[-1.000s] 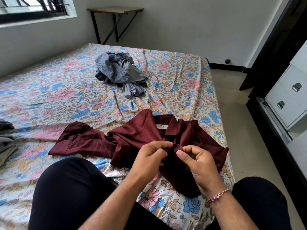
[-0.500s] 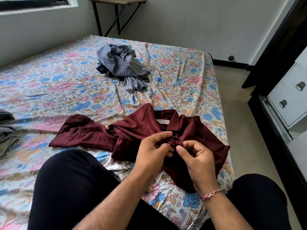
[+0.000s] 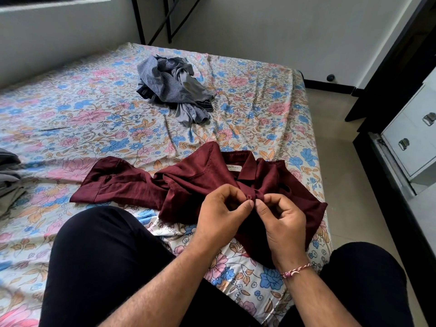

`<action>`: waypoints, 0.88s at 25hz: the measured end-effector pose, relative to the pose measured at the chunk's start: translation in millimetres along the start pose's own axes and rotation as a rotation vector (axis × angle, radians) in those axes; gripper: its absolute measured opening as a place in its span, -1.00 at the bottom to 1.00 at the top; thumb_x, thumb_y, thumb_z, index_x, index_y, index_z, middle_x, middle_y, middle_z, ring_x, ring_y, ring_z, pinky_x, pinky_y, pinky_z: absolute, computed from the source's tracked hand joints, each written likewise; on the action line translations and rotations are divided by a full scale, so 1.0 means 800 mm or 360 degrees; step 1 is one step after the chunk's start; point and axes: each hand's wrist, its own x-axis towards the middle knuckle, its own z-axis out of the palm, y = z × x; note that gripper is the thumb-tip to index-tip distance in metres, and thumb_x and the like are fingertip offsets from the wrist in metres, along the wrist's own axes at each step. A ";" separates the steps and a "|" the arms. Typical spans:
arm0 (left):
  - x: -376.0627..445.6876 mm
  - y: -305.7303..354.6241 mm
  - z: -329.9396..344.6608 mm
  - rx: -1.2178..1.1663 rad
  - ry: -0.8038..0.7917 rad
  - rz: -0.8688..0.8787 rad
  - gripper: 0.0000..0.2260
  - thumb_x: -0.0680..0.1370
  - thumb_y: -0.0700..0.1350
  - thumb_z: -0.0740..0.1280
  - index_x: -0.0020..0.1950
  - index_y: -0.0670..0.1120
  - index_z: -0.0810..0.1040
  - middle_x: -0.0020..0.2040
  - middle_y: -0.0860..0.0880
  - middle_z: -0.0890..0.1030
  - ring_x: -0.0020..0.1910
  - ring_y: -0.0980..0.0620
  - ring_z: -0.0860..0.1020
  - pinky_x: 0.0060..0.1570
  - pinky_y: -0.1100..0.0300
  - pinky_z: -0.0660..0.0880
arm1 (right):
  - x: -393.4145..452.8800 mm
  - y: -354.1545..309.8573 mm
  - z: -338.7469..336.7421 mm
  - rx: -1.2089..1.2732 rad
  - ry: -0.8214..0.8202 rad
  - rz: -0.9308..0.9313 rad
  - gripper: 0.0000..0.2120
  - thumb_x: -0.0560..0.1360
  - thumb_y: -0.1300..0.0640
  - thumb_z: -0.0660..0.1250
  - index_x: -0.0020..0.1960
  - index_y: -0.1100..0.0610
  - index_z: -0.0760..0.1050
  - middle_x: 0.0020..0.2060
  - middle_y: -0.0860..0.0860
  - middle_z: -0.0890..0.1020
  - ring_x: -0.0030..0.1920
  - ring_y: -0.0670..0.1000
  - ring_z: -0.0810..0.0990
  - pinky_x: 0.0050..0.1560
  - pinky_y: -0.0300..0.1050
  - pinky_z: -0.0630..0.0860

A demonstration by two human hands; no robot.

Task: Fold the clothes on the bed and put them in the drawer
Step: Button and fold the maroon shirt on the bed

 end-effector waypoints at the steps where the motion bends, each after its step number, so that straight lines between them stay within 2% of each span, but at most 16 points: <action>1: -0.001 0.000 0.001 0.0022 -0.0026 -0.0019 -0.90 0.51 -0.09 0.56 -0.14 0.02 0.66 -0.26 0.01 0.69 -0.27 0.12 0.60 -0.20 0.05 0.61 | 0.000 0.001 0.000 0.0013 0.0002 0.0012 -0.91 0.49 0.28 0.53 -0.10 0.12 0.66 -0.15 0.12 0.73 -0.07 0.25 0.72 0.01 0.18 0.68; 5: -0.002 0.001 0.005 -0.0090 -0.0063 -0.0084 -0.94 0.59 -0.06 0.48 -0.07 0.00 0.71 -0.21 -0.07 0.72 -0.24 0.07 0.64 -0.18 0.04 0.62 | 0.002 0.004 -0.001 0.0000 -0.0059 0.0001 -0.91 0.50 0.24 0.53 -0.09 0.10 0.65 -0.14 0.14 0.72 -0.06 0.26 0.70 0.01 0.17 0.67; 8: 0.000 0.001 0.005 -0.0245 -0.0016 -0.0233 -0.96 0.61 -0.16 0.46 -0.03 -0.11 0.68 -0.30 -0.04 0.66 -0.32 0.07 0.60 -0.26 0.16 0.56 | 0.000 0.003 0.003 -0.0049 -0.0070 -0.0027 -0.91 0.49 0.27 0.53 -0.10 0.13 0.64 -0.18 0.13 0.70 -0.15 0.08 0.69 -0.05 0.07 0.67; 10: 0.002 -0.001 0.004 -0.0350 -0.0041 -0.0349 -0.98 0.60 -0.18 0.47 0.00 -0.11 0.70 -0.33 0.00 0.63 -0.37 0.09 0.54 -0.32 0.22 0.51 | -0.002 0.003 0.005 -0.0035 -0.0090 -0.0029 -0.91 0.49 0.30 0.52 -0.09 0.17 0.64 -0.18 0.15 0.70 -0.17 0.04 0.68 -0.06 0.03 0.66; 13: 0.002 0.000 0.003 -0.0405 -0.0096 -0.0404 -0.95 0.60 -0.17 0.47 -0.01 -0.08 0.74 -0.31 -0.01 0.60 -0.42 0.12 0.46 -0.40 0.24 0.43 | -0.003 0.003 0.005 -0.0031 -0.0122 -0.0049 -0.92 0.50 0.30 0.51 -0.09 0.18 0.63 -0.18 0.12 0.72 -0.16 0.06 0.72 -0.06 0.02 0.67; 15: 0.001 0.006 0.003 -0.0401 -0.0115 -0.0412 -0.94 0.59 -0.17 0.47 -0.04 -0.13 0.72 -0.34 0.02 0.58 -0.44 0.16 0.44 -0.45 0.30 0.38 | -0.002 0.002 0.003 -0.0051 -0.0135 -0.0035 -0.93 0.51 0.28 0.51 -0.09 0.17 0.64 -0.18 0.11 0.72 -0.15 0.11 0.72 -0.06 0.04 0.67; 17: 0.001 0.012 0.001 -0.0351 -0.0045 -0.0408 -0.90 0.57 -0.16 0.50 -0.13 -0.15 0.71 -0.39 0.03 0.59 -0.46 0.16 0.47 -0.46 0.30 0.39 | 0.001 0.000 0.000 -0.0140 -0.0041 -0.0056 -0.92 0.50 0.26 0.52 -0.12 0.13 0.65 -0.20 0.05 0.72 -0.16 0.06 0.70 -0.09 -0.01 0.66; 20: 0.008 0.005 -0.006 0.0029 0.0213 -0.0266 -0.83 0.50 -0.07 0.56 -0.25 -0.10 0.70 -0.42 0.01 0.62 -0.44 0.12 0.51 -0.39 0.22 0.45 | 0.012 -0.006 -0.010 -0.0258 0.0276 -0.0152 -0.86 0.48 0.23 0.54 -0.17 0.05 0.63 -0.29 -0.09 0.68 -0.26 -0.18 0.62 -0.17 -0.21 0.59; 22: 0.009 0.001 -0.007 0.0190 0.0270 -0.0196 -0.79 0.49 -0.01 0.58 -0.28 -0.06 0.69 -0.43 0.00 0.64 -0.46 0.13 0.53 -0.40 0.18 0.50 | 0.011 -0.009 -0.009 -0.0332 0.0304 -0.0231 -0.86 0.47 0.24 0.55 -0.17 0.07 0.63 -0.30 -0.12 0.67 -0.29 -0.21 0.61 -0.22 -0.35 0.54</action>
